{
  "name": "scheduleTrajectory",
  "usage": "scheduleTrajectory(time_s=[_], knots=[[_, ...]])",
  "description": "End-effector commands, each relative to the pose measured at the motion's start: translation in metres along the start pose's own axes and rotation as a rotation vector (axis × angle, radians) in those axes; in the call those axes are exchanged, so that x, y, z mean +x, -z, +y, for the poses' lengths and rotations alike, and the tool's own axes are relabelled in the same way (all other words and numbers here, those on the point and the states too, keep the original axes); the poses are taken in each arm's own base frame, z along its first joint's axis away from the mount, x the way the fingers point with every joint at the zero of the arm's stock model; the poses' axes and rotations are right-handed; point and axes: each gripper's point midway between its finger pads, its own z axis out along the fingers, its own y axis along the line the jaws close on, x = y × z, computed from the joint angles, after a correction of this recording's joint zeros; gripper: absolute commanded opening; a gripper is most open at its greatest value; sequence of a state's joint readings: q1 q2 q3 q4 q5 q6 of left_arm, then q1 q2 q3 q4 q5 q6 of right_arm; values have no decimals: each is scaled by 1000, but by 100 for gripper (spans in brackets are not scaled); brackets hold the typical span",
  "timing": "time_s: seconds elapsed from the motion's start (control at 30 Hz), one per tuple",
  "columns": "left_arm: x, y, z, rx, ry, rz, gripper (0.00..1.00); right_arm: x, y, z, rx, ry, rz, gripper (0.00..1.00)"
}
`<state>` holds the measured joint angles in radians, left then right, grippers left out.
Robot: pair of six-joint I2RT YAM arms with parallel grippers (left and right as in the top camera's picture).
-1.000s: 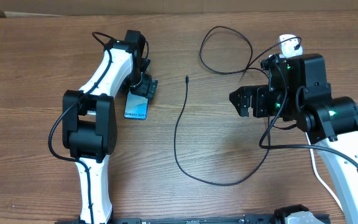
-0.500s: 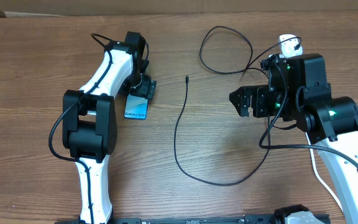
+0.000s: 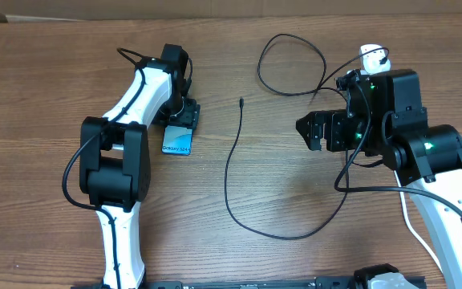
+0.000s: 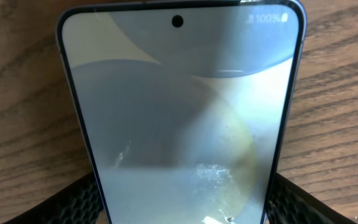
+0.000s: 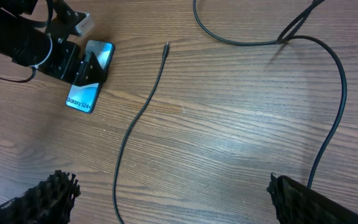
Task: Plug charger to phone and switch on socket
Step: 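Lower the left gripper and grasp the phone's top edge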
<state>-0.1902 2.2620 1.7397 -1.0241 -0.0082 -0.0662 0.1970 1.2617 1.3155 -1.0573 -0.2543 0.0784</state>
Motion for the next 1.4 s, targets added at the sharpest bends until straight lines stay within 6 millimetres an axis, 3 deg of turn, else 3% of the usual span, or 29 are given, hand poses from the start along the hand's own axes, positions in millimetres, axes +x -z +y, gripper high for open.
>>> scheduleTrajectory(time_s=[0.0, 0.43, 1.0, 1.17, 1.37], knots=[[14, -18, 5, -31, 69, 56, 74, -9, 7, 3, 2, 13, -32, 100], [14, -12, 5, -32, 106, 63, 71, -10, 7, 3, 1, 14, -35, 100], [-16, 41, 4, -24, 125, -11, 67, -11, 7, 3, 0, 15, -40, 100], [-23, 60, 4, -20, 174, -31, 60, -12, 7, 4, 0, 15, -42, 100], [-27, 81, -1, 9, 213, -45, 34, -12, 7, 4, 0, 15, -42, 100]])
